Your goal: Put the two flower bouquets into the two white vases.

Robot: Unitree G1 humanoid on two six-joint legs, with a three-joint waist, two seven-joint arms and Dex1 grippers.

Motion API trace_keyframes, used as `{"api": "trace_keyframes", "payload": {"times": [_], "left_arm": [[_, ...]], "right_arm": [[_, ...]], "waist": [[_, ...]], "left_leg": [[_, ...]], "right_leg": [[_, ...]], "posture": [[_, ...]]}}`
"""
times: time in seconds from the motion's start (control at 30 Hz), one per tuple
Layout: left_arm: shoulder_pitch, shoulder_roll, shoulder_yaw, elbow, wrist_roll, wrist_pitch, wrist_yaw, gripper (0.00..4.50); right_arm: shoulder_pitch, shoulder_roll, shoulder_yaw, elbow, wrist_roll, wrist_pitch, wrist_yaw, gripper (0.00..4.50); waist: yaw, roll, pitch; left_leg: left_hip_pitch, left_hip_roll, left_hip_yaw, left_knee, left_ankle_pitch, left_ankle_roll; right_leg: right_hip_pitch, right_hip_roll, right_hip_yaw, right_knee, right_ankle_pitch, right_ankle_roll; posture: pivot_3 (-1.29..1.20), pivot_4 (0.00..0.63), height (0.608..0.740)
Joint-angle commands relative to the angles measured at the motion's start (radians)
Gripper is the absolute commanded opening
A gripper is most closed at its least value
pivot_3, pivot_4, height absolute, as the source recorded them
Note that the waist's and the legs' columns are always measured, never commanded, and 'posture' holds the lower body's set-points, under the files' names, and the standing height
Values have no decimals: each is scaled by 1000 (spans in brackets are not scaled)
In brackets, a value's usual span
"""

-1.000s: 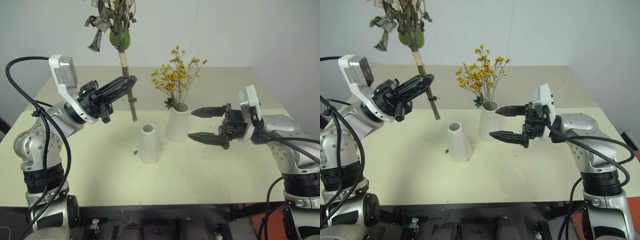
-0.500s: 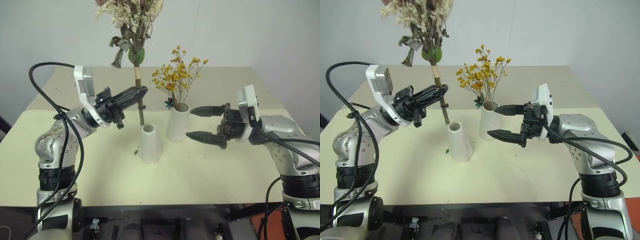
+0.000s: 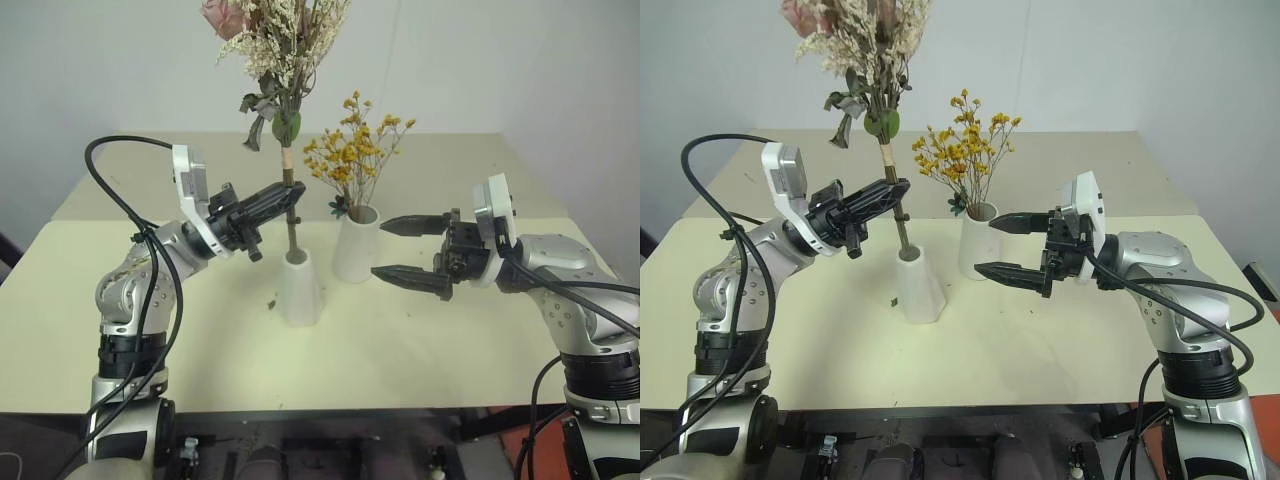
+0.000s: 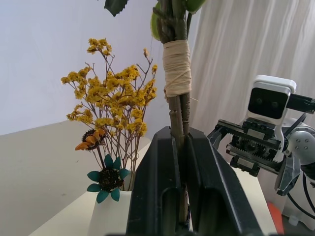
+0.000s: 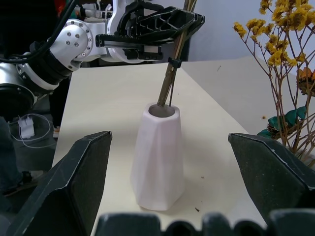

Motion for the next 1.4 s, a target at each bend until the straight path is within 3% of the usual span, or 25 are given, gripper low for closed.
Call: {"api": "trace_keyframes", "payload": {"times": [0.03,1.4], "left_arm": [[-4,-9,-6,-7,3,-23,-2,12],[123,29,-70,-99,46,7,18,12]], "right_arm": [[-3,2,-28,-41,26,-3,-9,4500],[-6,19,-17,-35,19,-30,-27,4500]], "waist": [[0,0,0],[0,0,0]], "left_leg": [[0,0,0,0,0,0],[0,0,0,0,0,0]], "right_leg": [[0,0,0,0,0,0],[0,0,0,0,-2,4]], "posture": [[0,150,740],[0,150,740]]}}
